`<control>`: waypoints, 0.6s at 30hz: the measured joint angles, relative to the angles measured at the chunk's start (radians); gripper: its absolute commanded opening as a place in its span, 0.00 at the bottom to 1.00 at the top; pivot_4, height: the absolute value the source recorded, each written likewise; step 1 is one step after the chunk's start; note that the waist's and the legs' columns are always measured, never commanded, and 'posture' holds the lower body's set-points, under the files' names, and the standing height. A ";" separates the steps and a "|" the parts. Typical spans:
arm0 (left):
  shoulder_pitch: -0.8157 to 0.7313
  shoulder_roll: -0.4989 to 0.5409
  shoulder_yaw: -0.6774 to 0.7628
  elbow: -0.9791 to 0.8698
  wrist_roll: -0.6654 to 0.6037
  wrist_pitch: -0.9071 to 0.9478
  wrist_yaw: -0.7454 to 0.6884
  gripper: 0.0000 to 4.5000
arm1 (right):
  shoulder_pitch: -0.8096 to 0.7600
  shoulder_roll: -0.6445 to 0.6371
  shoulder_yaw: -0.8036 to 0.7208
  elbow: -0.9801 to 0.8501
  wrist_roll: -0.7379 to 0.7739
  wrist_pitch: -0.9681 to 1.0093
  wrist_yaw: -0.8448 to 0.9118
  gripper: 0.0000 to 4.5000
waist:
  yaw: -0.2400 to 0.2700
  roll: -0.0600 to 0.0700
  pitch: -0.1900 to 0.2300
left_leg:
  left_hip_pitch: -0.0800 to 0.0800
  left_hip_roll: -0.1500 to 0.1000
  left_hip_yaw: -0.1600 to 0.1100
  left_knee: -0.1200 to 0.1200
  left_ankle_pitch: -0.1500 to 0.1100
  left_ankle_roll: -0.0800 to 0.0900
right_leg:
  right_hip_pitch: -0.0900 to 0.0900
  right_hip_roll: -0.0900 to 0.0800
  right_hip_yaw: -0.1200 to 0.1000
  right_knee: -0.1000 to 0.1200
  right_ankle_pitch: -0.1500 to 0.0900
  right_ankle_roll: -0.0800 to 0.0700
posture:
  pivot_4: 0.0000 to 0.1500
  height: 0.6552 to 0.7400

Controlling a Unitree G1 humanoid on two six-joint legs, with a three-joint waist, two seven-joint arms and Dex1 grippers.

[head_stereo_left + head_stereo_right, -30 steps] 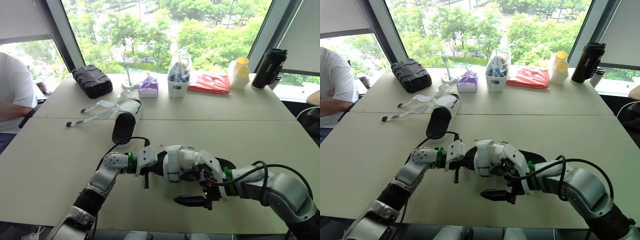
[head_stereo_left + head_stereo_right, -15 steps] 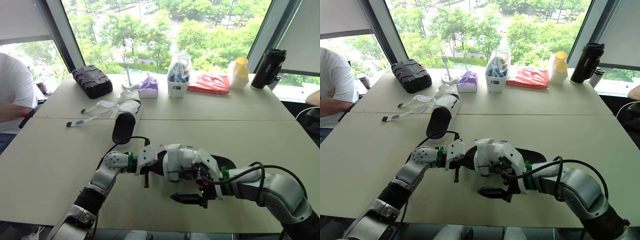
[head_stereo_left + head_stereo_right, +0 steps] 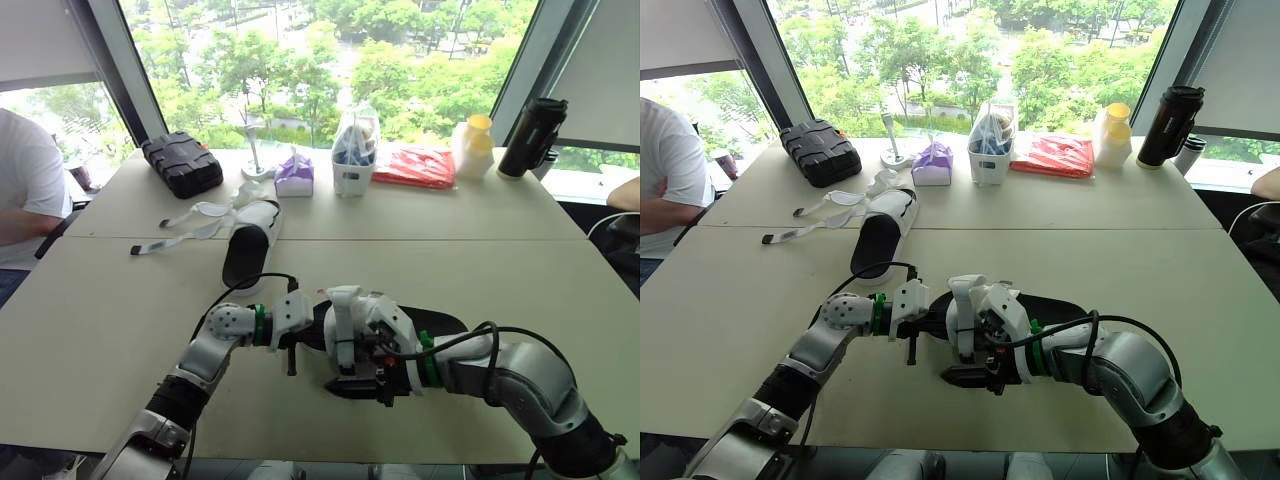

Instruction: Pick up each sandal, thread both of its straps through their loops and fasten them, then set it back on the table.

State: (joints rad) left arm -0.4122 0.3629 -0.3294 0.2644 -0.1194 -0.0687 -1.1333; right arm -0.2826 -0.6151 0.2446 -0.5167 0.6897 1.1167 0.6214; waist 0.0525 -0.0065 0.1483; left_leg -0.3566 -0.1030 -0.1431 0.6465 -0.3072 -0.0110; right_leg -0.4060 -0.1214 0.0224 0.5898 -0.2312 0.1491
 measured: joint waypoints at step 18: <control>0.033 -0.002 -0.001 -0.045 0.000 0.001 0.006 0.00 | 0.001 -0.086 0.060 -0.010 -0.021 0.046 0.121 0.01 | 0.000 -0.001 -0.002 | -0.001 -0.001 -0.001 -0.001 -0.005 0.003 | 0.000 0.000 0.000 -0.004 0.000 0.000 | 1.00 1.00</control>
State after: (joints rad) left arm -0.3791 0.3607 -0.3304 0.2190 -0.1195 -0.0681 -1.1274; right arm -0.2819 -0.7012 0.3041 -0.5263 0.6692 1.1631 0.7428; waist 0.0522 -0.0073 0.1467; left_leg -0.3574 -0.1036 -0.1440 0.6453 -0.3122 -0.0085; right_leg -0.4064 -0.1215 0.0223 0.5860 -0.2315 0.1486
